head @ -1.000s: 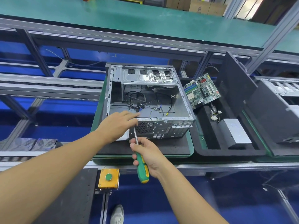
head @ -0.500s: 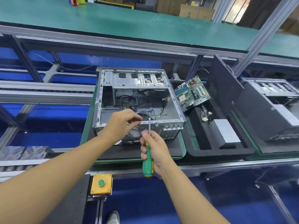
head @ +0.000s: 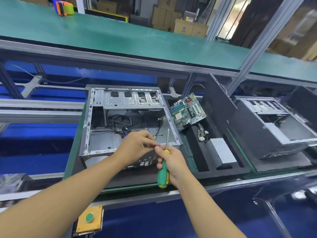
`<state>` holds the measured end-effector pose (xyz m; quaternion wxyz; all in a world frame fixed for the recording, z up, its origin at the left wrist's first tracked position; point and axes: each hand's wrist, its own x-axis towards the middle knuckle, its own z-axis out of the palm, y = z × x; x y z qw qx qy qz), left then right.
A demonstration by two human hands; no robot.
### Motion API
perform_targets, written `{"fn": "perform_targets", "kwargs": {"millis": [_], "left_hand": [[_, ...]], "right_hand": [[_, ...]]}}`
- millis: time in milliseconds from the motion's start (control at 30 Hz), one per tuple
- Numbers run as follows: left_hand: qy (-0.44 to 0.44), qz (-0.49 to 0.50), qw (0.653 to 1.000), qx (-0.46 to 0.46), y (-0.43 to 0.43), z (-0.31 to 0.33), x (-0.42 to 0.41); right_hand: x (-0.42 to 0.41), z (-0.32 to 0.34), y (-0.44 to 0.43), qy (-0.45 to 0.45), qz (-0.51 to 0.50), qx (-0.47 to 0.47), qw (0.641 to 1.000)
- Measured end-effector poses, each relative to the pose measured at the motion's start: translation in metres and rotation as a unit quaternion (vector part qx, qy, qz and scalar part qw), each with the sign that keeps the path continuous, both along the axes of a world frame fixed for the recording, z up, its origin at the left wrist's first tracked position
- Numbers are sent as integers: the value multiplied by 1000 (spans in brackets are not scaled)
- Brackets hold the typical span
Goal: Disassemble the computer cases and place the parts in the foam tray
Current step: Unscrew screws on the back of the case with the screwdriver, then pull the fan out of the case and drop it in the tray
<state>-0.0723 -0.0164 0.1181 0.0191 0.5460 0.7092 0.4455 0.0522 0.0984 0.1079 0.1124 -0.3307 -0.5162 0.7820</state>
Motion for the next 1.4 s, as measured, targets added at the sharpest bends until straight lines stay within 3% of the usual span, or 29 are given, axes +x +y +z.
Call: {"fn": "perform_targets", "kwargs": {"millis": [167, 267, 400, 567, 633, 733, 833, 1067, 1233, 1400], "left_hand": [[15, -69, 994, -89, 17, -4, -22], [50, 0, 977, -209, 15, -19, -51], [-98, 117, 941, -302, 2, -37, -71], [-151, 68, 898, -407, 10, -48, -73], [-197, 40, 871, -448, 11, -49, -81], [-194, 9, 837, -512, 14, -49, -87], [-248, 30, 817, -520, 19, -52, -86], [-281, 250, 808, -453, 28, -65, -103], [-332, 291, 731, -521, 33, -72, -109], [-244, 302, 743, -545, 44, -75, -116]], "right_hand": [[-1, 10, 25, -13, 7, 24, 1000], [8, 13, 58, -7, -29, 58, 998], [37, 1, 118, -99, -106, 137, 980], [59, -49, 167, -281, -30, 216, 935], [51, -68, 182, -307, -6, 223, 925], [35, -92, 207, -323, 26, 220, 920], [25, -113, 230, -341, 56, 212, 914], [9, -125, 278, -359, 141, 192, 902], [-20, -98, 286, -285, 171, 183, 925], [-67, -45, 264, -172, 201, 210, 941]]}}
